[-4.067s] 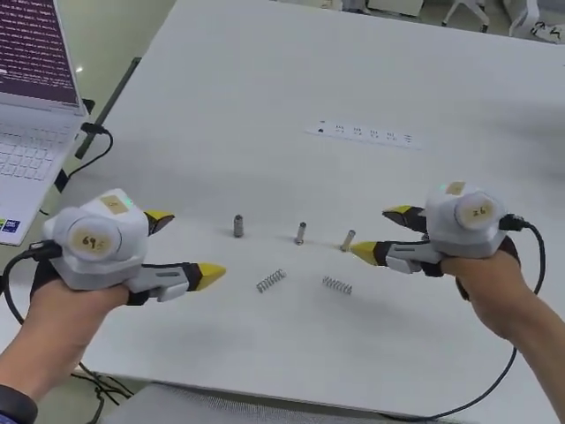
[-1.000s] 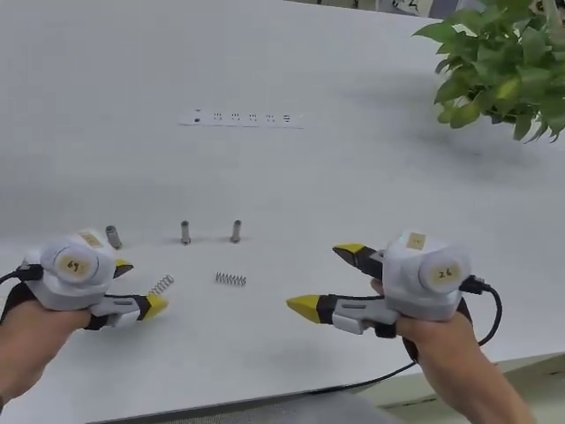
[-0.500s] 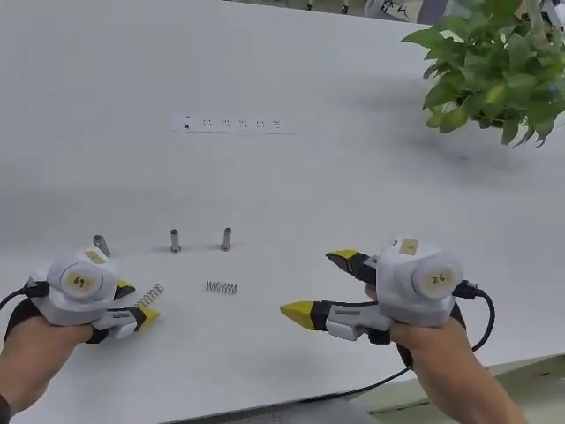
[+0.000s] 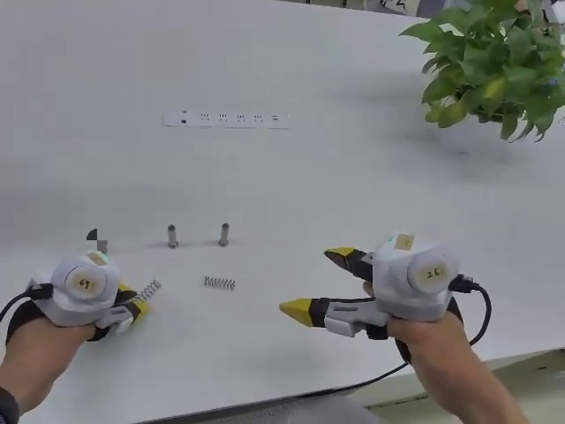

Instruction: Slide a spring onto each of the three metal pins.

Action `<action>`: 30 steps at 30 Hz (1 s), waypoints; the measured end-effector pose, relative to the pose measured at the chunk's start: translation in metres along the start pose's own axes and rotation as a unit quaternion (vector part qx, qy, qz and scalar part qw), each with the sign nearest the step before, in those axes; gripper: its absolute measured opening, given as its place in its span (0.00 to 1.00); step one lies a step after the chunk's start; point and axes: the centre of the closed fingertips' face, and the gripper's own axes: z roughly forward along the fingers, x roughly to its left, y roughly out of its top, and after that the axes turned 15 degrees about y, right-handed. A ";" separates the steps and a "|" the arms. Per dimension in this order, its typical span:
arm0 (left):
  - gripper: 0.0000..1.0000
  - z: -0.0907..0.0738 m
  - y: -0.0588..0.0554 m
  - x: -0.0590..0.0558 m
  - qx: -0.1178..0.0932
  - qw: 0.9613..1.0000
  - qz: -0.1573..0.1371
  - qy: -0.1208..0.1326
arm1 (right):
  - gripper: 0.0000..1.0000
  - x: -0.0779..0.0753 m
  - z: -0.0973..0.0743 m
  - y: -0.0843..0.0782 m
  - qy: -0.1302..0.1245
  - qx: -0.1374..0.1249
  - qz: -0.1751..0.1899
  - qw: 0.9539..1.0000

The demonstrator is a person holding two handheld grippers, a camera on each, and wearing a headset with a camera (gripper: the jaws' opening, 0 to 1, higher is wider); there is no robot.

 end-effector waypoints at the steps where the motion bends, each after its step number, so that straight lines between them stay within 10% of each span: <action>1: 0.04 0.000 0.000 0.001 -0.001 1.000 0.003 0.003 | 0.67 0.000 0.000 0.000 0.000 -0.001 0.000 1.000; 30: 0.03 -0.033 0.010 0.002 -0.016 0.999 -0.032 0.009 | 0.67 0.009 0.009 -0.003 0.017 -0.005 -0.001 1.000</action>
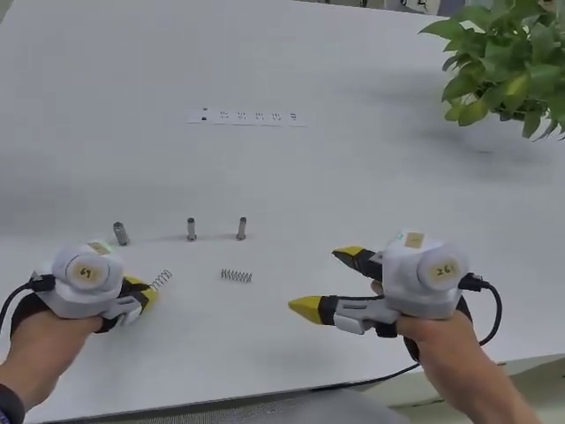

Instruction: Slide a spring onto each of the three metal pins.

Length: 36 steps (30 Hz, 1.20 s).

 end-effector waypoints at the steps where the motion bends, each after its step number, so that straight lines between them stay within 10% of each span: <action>1: 0.03 -0.002 0.000 0.000 -0.002 1.000 -0.001 0.000 | 0.67 0.000 0.001 0.001 0.001 0.000 -0.001 1.000; 26: 0.03 -0.050 -0.001 -0.013 -0.037 0.999 0.009 -0.011 | 0.65 0.011 0.023 0.007 0.038 -0.003 -0.007 0.999; 36: 0.03 -0.067 0.025 -0.029 -0.068 0.996 0.055 -0.033 | 0.63 0.021 0.034 0.006 0.068 0.001 -0.011 0.998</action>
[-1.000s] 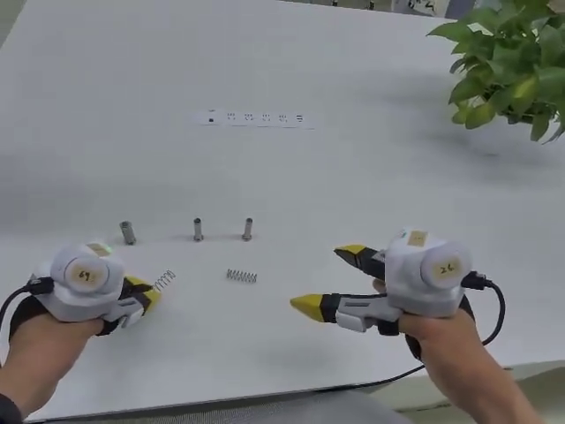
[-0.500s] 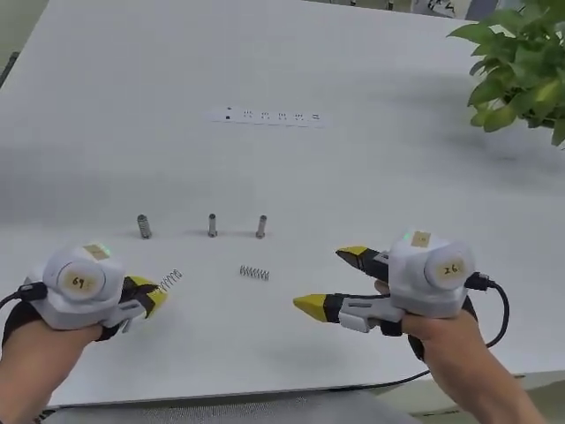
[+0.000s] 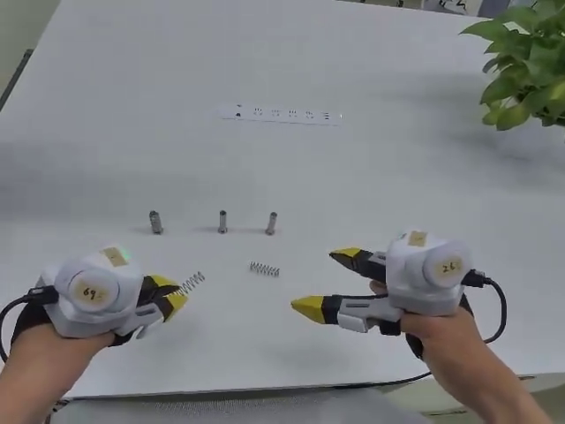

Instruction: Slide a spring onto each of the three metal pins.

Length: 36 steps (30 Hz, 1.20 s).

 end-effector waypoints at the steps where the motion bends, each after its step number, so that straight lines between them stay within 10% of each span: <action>1: 0.03 -0.001 0.004 -0.002 -0.002 1.000 0.003 -0.001 | 0.63 0.001 0.001 0.000 0.002 0.000 -0.001 1.000; 14: 0.03 -0.004 0.039 -0.018 -0.032 0.998 0.049 -0.026 | 0.56 0.015 0.015 0.009 0.037 -0.011 -0.008 0.999; 36: 0.03 -0.014 0.061 -0.064 -0.059 0.986 0.125 -0.095 | 0.33 0.044 0.037 0.016 0.123 -0.001 -0.036 0.992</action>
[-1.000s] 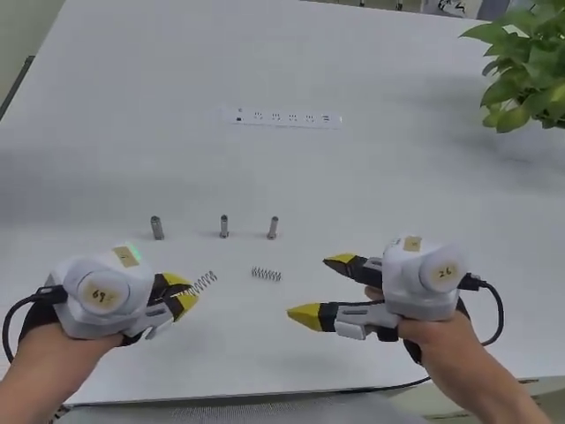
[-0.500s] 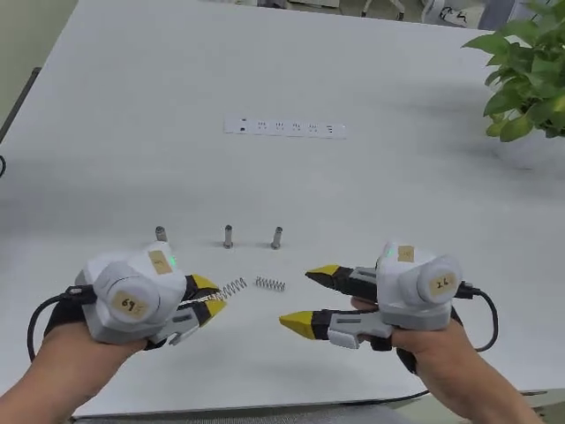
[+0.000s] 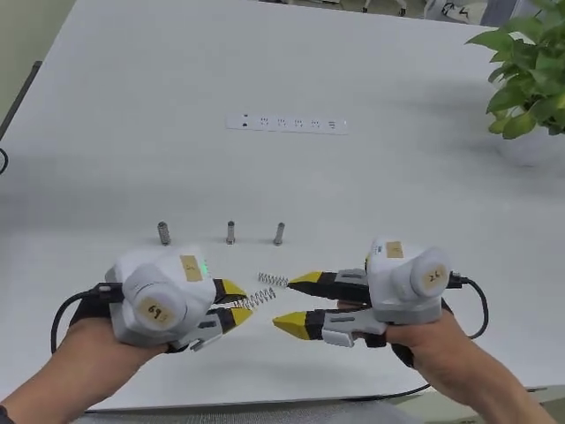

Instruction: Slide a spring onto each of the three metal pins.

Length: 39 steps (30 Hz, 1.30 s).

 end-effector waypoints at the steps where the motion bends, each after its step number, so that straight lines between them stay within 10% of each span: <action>1: 0.03 0.000 0.002 -0.002 -0.002 1.000 0.003 -0.004 | 0.32 0.002 0.001 0.000 0.004 0.000 -0.003 1.000; 21: 0.02 0.001 -0.005 -0.020 0.010 0.994 0.102 -0.037 | 0.10 0.019 0.008 0.005 0.055 -0.027 0.026 0.998; 39: 0.02 0.003 -0.002 -0.018 0.006 0.994 0.108 -0.033 | 0.09 0.021 0.011 0.014 0.052 -0.035 0.028 0.998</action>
